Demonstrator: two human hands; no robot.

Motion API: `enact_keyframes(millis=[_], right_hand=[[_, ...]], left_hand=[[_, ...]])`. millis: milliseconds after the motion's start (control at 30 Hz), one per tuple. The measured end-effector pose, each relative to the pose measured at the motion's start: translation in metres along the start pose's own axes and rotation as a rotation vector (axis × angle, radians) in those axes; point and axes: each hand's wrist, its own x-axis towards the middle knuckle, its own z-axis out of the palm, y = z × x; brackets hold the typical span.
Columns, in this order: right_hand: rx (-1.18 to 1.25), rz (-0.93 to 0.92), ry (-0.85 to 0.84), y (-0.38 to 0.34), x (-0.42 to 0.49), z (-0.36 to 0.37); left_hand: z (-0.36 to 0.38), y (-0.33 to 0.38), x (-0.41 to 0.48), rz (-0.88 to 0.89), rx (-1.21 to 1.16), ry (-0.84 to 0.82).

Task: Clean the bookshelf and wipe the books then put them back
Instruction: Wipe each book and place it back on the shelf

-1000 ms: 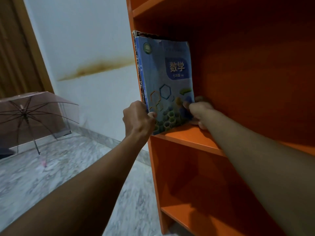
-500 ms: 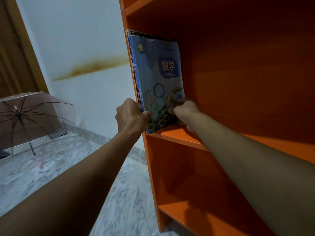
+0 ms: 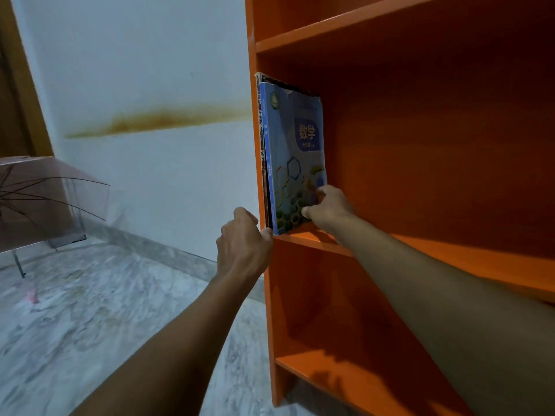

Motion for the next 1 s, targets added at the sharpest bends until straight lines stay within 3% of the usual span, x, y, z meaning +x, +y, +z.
enact_keyframes(millis=[233, 400, 733, 1000], right_hand=[[-0.317, -0.054, 0.220, -0.013, -0.047, 0.013], [-0.527, 0.022, 0.417, -0.009, -0.106, 0.021], [-0.861, 0.471, 0.131, 0.060, -0.241, -0.052], [-0.930, 0.699, -0.346, 0.103, -0.311, -0.065]], left_hand=[[0.015, -0.059, -0.036, 0.046, 0.046, -0.238], [0.017, -0.090, -0.073, 0.130, 0.088, -0.448], [0.049, -0.057, -0.178, 0.239, 0.067, -0.982], [0.067, -0.062, -0.225, 0.195, 0.075, -1.173]])
